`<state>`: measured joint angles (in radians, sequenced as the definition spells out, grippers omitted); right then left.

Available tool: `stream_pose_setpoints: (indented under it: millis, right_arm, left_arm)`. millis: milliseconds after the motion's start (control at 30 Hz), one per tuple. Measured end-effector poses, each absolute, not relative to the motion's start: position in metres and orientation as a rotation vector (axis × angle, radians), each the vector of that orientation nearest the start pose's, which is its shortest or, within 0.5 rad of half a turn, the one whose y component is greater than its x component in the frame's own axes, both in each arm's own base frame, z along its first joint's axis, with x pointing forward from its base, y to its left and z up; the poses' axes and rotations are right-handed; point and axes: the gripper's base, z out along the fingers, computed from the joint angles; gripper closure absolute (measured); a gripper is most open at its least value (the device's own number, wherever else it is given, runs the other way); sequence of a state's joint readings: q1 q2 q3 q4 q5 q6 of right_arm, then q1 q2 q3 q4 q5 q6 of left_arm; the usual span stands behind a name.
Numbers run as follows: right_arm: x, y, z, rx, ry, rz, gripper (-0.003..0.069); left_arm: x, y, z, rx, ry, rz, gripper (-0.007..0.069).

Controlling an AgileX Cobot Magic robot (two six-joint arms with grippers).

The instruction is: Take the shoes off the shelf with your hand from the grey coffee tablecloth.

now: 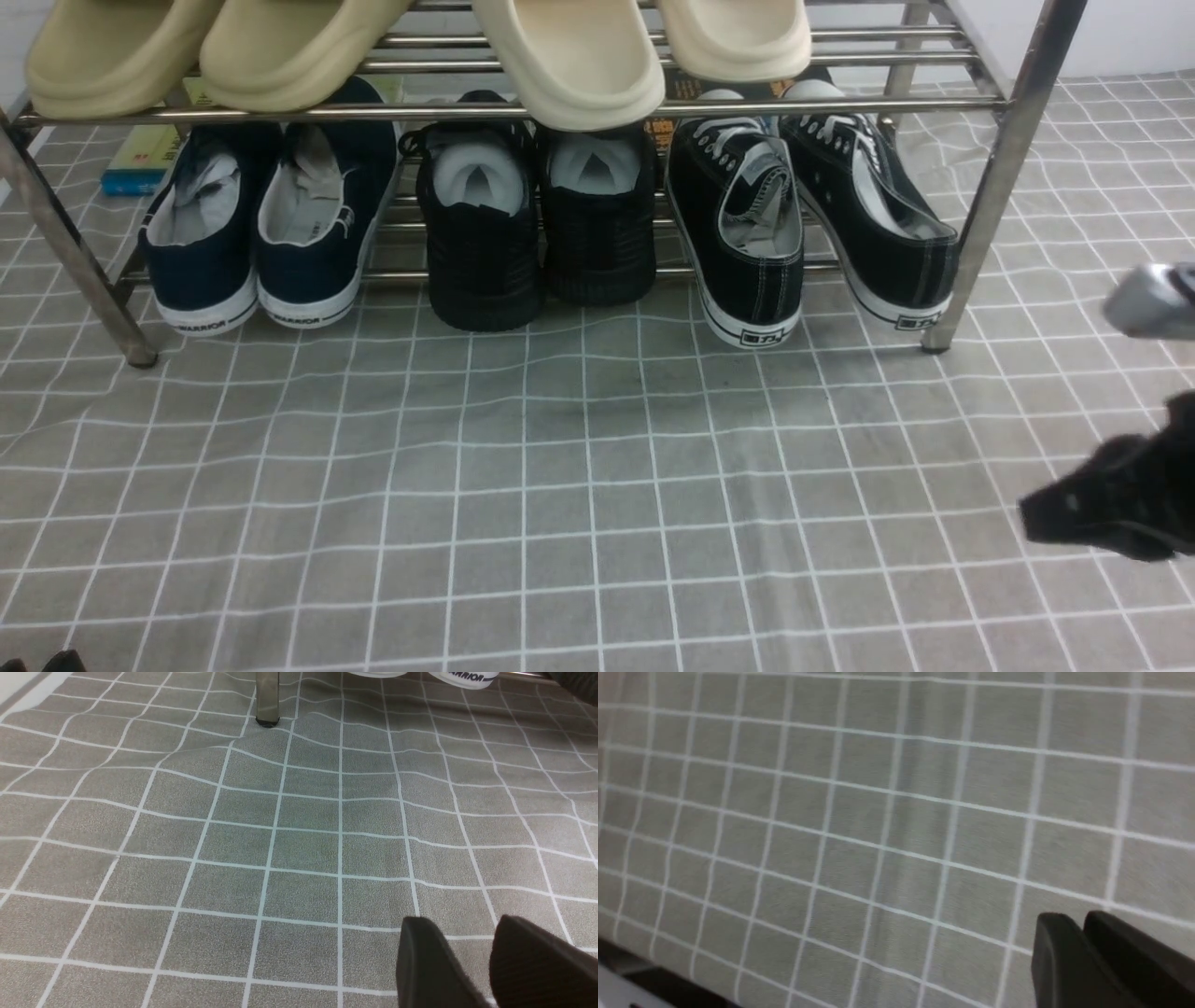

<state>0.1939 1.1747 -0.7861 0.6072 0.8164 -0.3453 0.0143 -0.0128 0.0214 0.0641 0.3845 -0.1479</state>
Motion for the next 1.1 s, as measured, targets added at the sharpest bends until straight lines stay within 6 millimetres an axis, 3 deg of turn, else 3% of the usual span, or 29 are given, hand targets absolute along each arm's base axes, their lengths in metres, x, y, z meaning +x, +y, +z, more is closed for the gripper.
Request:
stream_pose_setpoints:
  millis: [233,267,400,600,767,867,1100]
  right_arm:
    - [0.248,0.114,0.303,-0.441,2.504,0.723,0.0422]
    - [0.263,0.126,0.314,-0.5,2.489,0.727,0.0382]
    - [0.286,0.147,0.327,-0.63,2.484,0.695,0.0339]
    - [0.334,0.19,0.333,-0.835,2.465,0.467,0.0288]
    - [0.362,0.202,0.322,-0.873,2.431,0.31,0.0279]
    - [0.383,0.208,0.303,-0.866,2.396,0.255,0.0279]
    - [0.4,0.215,0.269,-0.873,2.413,0.222,0.0278]
  left_arm:
    - [0.052,0.003,0.172,-0.113,1.873,-0.028,0.0384]
    - [0.052,0.003,0.172,-0.113,1.873,-0.028,0.0384]
    - [0.052,0.003,0.172,-0.113,1.873,-0.028,0.0384]
    - [0.052,0.003,0.172,-0.113,1.873,-0.028,0.0384]
    - [0.052,0.003,0.172,-0.113,1.873,-0.028,0.0384]
    - [0.052,0.003,0.172,-0.113,1.873,-0.028,0.0384]
    - [0.052,0.003,0.172,-0.113,1.873,-0.028,0.0384]
